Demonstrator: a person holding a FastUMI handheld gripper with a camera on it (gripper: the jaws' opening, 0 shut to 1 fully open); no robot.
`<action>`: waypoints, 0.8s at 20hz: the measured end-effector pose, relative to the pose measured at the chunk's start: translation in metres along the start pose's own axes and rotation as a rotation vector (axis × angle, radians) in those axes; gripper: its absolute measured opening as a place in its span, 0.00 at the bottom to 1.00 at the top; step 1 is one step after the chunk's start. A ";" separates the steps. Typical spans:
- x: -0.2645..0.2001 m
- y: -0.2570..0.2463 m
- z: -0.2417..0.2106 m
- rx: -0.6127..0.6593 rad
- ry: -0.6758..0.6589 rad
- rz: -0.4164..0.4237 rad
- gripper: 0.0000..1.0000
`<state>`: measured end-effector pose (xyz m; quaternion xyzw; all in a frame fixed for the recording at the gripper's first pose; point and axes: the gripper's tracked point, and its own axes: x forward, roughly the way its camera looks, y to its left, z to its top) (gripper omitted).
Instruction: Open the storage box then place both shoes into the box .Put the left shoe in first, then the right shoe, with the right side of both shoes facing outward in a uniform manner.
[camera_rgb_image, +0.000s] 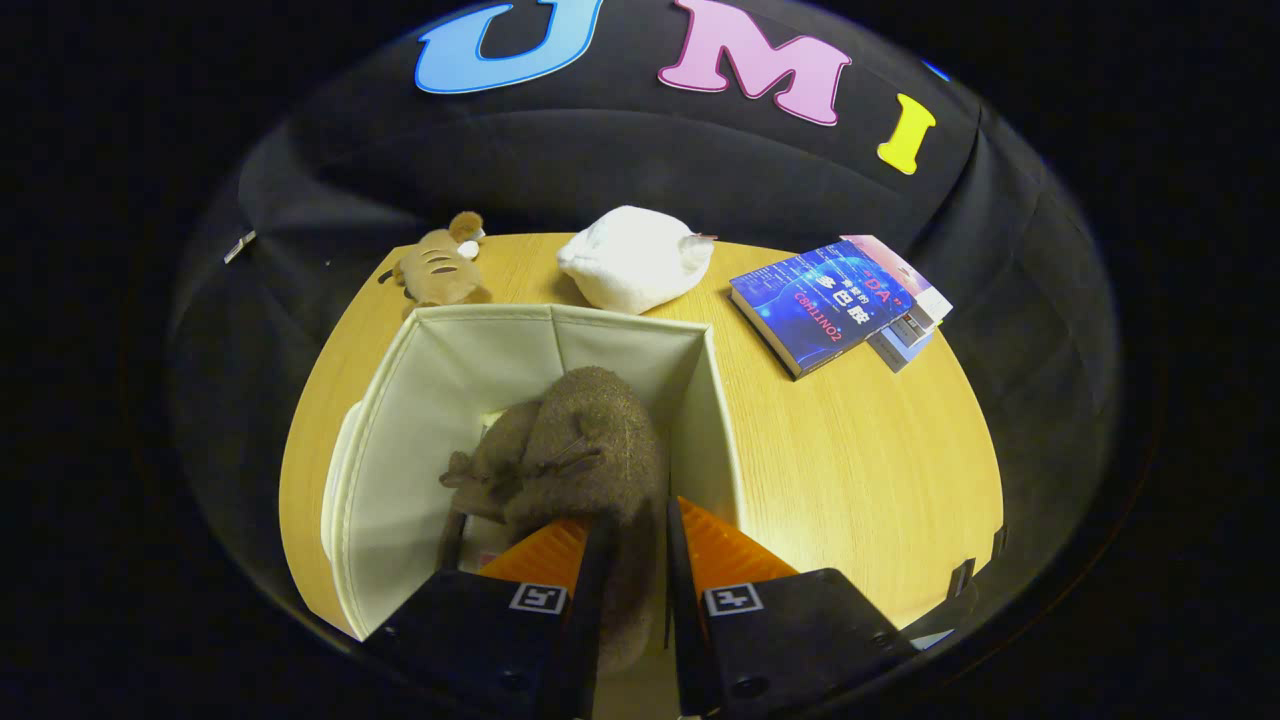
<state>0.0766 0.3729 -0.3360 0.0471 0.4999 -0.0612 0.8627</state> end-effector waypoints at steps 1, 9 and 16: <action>0.000 0.003 0.000 -0.014 -0.011 0.003 0.44; -0.015 0.012 0.000 -0.070 -0.058 0.042 0.77; -0.035 -0.005 0.022 -0.076 -0.140 0.049 0.95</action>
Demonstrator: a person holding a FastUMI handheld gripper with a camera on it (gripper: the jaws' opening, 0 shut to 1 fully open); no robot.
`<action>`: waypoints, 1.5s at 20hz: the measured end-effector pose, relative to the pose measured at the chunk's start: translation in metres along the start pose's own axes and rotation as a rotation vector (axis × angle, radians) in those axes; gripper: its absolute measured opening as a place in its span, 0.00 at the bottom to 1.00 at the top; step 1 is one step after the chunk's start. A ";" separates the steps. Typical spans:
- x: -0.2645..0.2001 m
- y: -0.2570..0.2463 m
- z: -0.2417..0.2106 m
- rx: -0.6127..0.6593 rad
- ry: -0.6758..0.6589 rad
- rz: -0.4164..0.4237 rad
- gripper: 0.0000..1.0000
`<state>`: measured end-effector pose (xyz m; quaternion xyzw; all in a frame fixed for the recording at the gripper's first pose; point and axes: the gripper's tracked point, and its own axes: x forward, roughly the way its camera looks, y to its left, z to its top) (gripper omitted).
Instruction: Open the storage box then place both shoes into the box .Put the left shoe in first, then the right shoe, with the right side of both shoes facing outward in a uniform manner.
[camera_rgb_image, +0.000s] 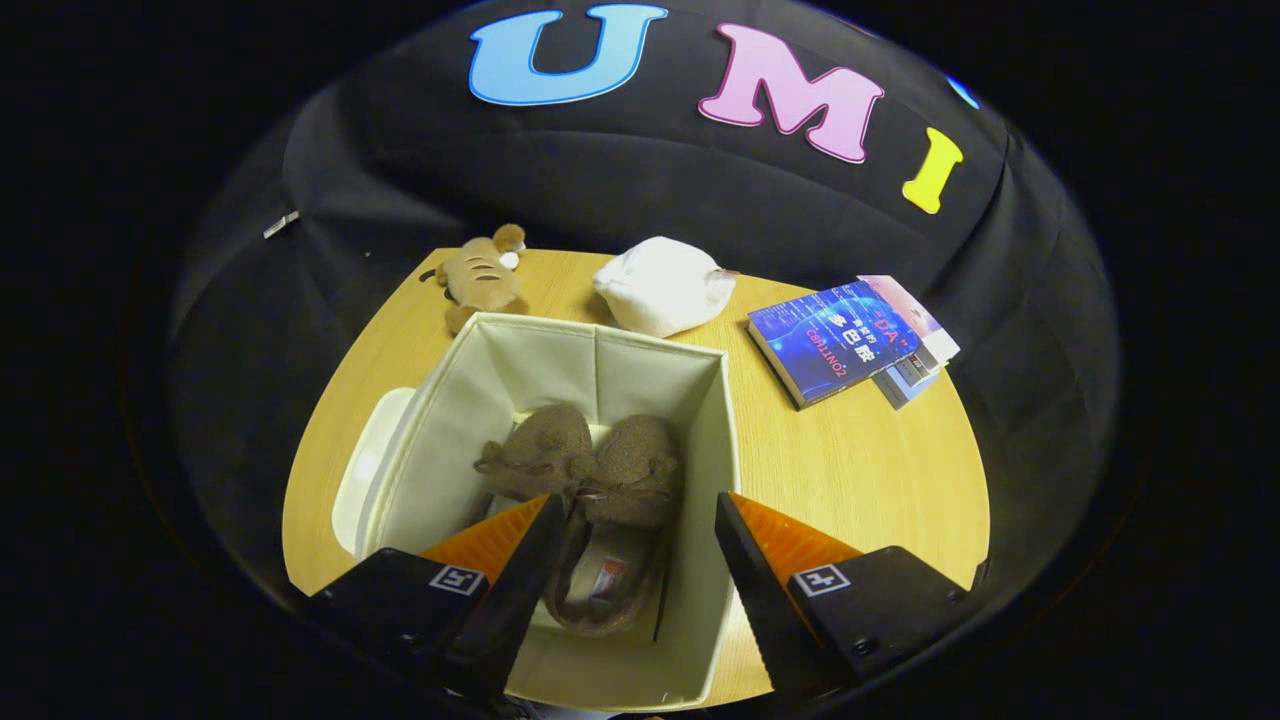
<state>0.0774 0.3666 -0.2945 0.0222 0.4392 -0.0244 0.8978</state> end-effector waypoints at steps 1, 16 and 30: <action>-0.002 -0.003 0.005 -0.020 -0.025 -0.003 0.96; -0.070 -0.089 0.075 -0.091 -0.396 0.105 0.98; -0.162 -0.270 0.125 -0.062 -0.676 0.076 0.98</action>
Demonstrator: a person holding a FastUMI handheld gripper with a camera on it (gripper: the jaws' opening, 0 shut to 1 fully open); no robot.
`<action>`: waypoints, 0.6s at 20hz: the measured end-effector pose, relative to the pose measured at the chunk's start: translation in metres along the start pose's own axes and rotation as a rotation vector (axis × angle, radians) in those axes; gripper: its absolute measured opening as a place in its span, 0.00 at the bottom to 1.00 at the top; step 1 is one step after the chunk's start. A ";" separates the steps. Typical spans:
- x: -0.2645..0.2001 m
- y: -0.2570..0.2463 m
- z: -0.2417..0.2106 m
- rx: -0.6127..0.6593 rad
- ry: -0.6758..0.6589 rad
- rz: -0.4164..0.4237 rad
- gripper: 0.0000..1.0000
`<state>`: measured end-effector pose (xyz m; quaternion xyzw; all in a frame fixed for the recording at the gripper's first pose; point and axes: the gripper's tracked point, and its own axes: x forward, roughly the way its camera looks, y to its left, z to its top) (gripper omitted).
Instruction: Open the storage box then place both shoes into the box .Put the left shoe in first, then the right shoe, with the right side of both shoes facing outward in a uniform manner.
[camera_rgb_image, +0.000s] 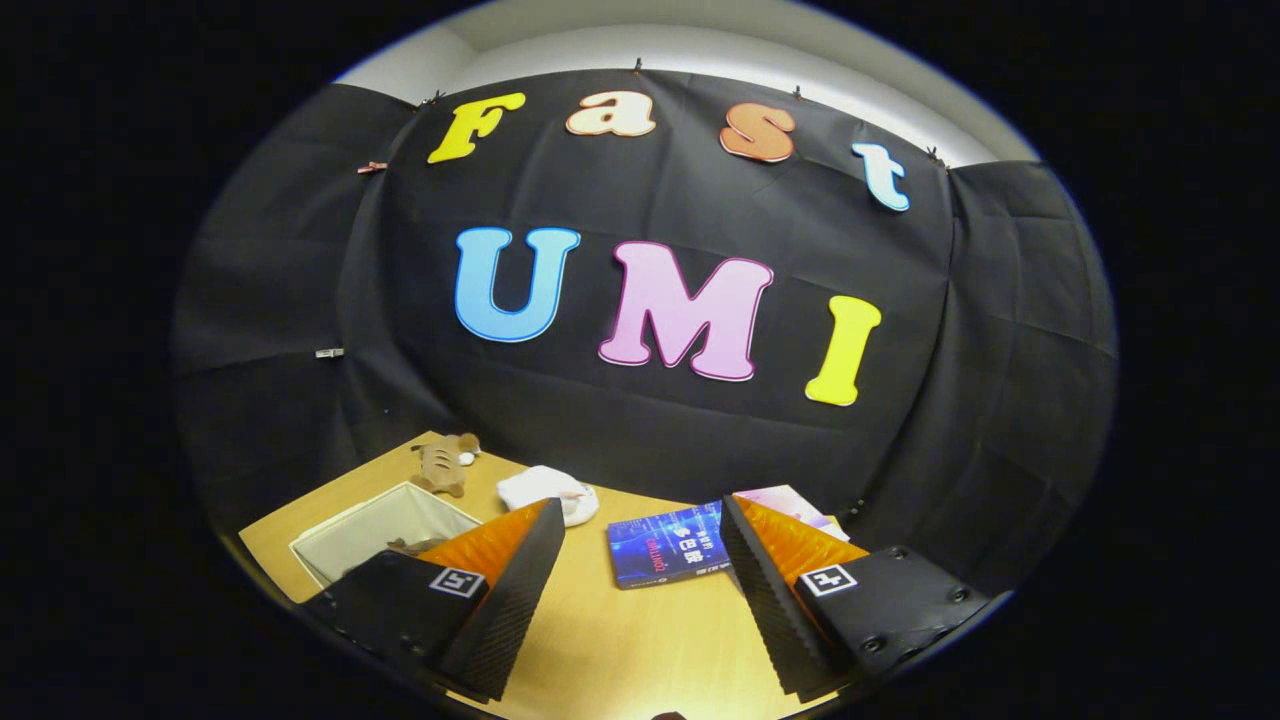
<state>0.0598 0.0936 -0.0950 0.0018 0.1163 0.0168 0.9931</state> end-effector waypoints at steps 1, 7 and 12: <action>-0.005 -0.011 0.002 -0.003 -0.011 -0.005 0.98; -0.043 -0.060 0.007 0.001 -0.062 -0.018 0.98; -0.056 -0.108 0.002 0.088 -0.055 -0.097 0.98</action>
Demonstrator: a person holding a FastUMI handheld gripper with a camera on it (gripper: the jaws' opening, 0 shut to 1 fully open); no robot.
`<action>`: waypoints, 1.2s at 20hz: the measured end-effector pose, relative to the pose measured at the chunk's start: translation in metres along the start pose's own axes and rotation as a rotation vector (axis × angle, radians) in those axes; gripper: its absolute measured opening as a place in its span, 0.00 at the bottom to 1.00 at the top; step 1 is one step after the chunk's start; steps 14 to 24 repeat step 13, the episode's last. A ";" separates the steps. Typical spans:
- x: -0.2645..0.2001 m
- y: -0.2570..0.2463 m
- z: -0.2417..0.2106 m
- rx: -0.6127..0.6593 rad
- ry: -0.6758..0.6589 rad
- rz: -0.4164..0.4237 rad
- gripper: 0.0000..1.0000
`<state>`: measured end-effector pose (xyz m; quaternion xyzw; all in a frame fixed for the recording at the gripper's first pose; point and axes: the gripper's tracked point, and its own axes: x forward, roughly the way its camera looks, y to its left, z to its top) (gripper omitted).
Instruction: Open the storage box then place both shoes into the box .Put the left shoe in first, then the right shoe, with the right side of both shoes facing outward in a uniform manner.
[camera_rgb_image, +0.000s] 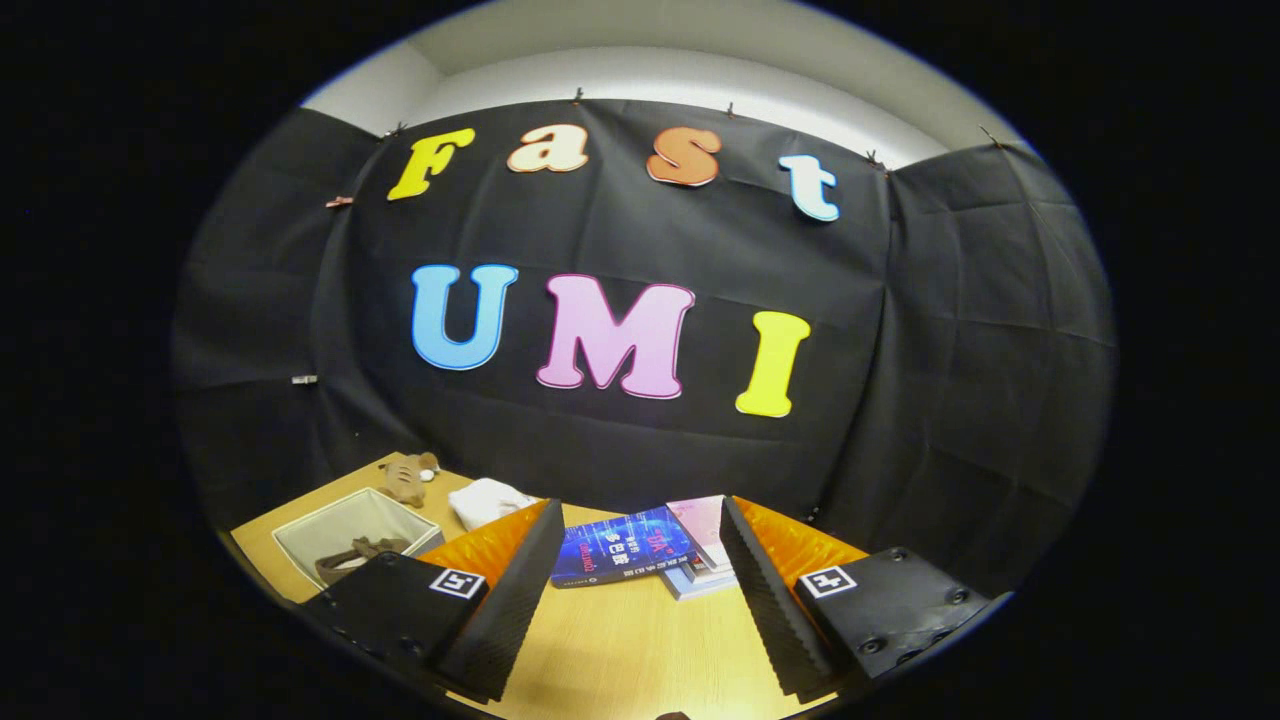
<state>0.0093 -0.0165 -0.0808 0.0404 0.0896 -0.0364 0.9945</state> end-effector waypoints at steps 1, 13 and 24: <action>-0.001 -0.007 -0.001 0.021 0.004 -0.012 0.98; 0.012 -0.046 -0.013 0.013 0.028 -0.068 0.98; 0.012 -0.046 -0.013 0.013 0.028 -0.068 0.98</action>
